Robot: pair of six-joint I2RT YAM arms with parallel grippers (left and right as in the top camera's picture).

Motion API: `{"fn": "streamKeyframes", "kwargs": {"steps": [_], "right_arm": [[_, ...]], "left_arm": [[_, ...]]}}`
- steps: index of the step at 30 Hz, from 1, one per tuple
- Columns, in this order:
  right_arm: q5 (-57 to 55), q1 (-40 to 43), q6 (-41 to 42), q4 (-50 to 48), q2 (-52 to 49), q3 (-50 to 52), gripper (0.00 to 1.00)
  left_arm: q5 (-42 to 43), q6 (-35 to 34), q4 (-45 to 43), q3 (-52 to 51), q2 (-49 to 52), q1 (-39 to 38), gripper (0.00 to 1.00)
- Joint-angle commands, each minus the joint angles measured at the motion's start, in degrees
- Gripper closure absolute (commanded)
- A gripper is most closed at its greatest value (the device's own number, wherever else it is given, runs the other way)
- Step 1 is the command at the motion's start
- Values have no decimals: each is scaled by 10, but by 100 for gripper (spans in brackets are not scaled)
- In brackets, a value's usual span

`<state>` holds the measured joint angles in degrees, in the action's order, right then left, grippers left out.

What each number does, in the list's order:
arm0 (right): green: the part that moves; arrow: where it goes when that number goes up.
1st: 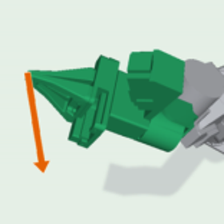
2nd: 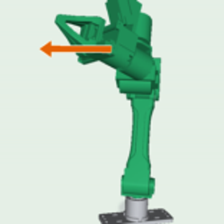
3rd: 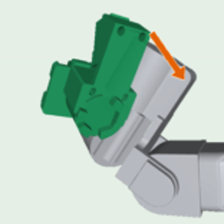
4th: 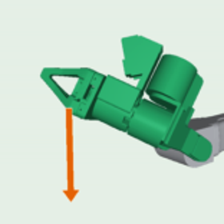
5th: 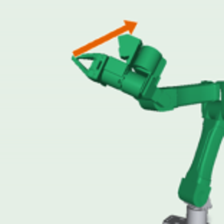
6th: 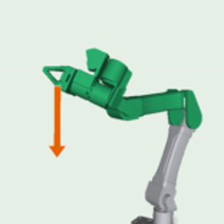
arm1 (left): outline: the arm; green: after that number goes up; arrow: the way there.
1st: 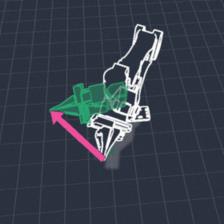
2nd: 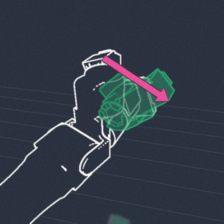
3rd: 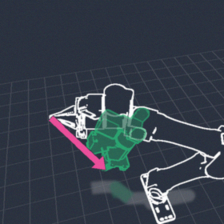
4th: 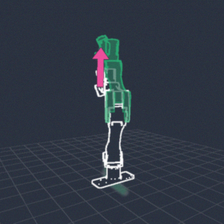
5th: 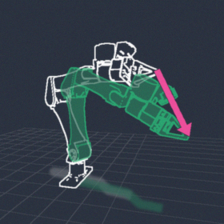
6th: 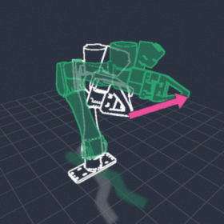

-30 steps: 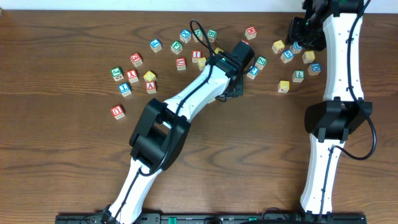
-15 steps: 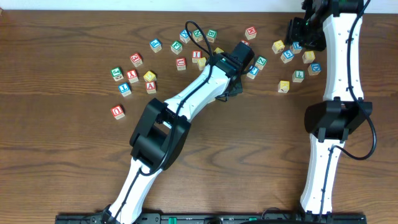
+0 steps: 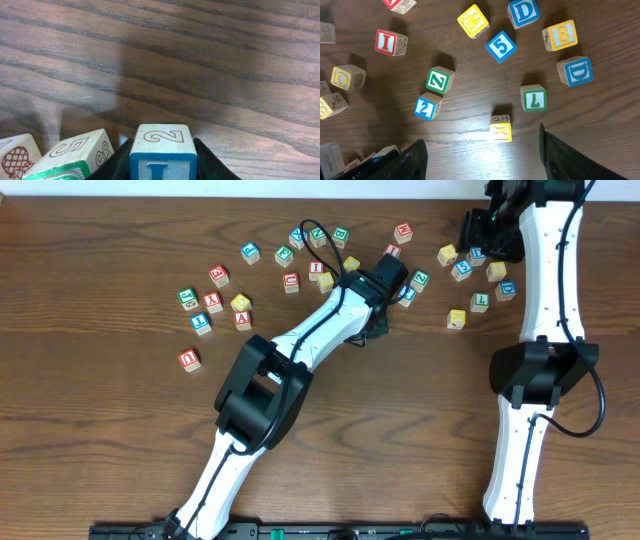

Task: Spell out CORL
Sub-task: 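Set the L block right of the R block and open the left gripper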

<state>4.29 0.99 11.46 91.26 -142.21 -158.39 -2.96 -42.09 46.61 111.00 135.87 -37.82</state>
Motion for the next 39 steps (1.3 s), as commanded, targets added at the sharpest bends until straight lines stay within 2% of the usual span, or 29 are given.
{"fn": "streamKeyframes", "kwargs": {"steps": [1, 9, 15, 20, 23, 27, 31, 33, 37, 39], "right_arm": [[3, -2, -8, 0, 13, 3, 33], [3, -2, -8, 1, 13, 3, 33], [3, -2, -8, 1, 13, 3, 32], [3, -2, -9, 1, 13, 3, 31], [3, -3, -15, 5, 13, 3, 31], [9, -8, -20, 21, 13, 4, 35], [42, -23, -60, 22, 13, 25, 46], [43, -31, -60, 21, 13, 45, 55], [76, -56, -63, 14, 13, 110, 81], [97, -68, -72, 1, 13, 148, 90]], "left_arm": [[-7, -2, 5, -3, 13, 1, 60], [-8, 6, 6, -3, -17, 1, 57], [-8, 69, 8, 0, -67, 1, 56], [-8, 118, 13, 0, -142, 5, 56], [-8, 123, 26, 0, -194, 21, 56], [-8, 125, 95, 0, -260, 70, 58], [-7, 128, 183, 0, -285, 143, 81], [-7, 130, 212, -5, -284, 170, 91], [15, 143, 223, -47, -284, 208, 92], [32, 145, 217, -76, -284, 220, 93]]}}
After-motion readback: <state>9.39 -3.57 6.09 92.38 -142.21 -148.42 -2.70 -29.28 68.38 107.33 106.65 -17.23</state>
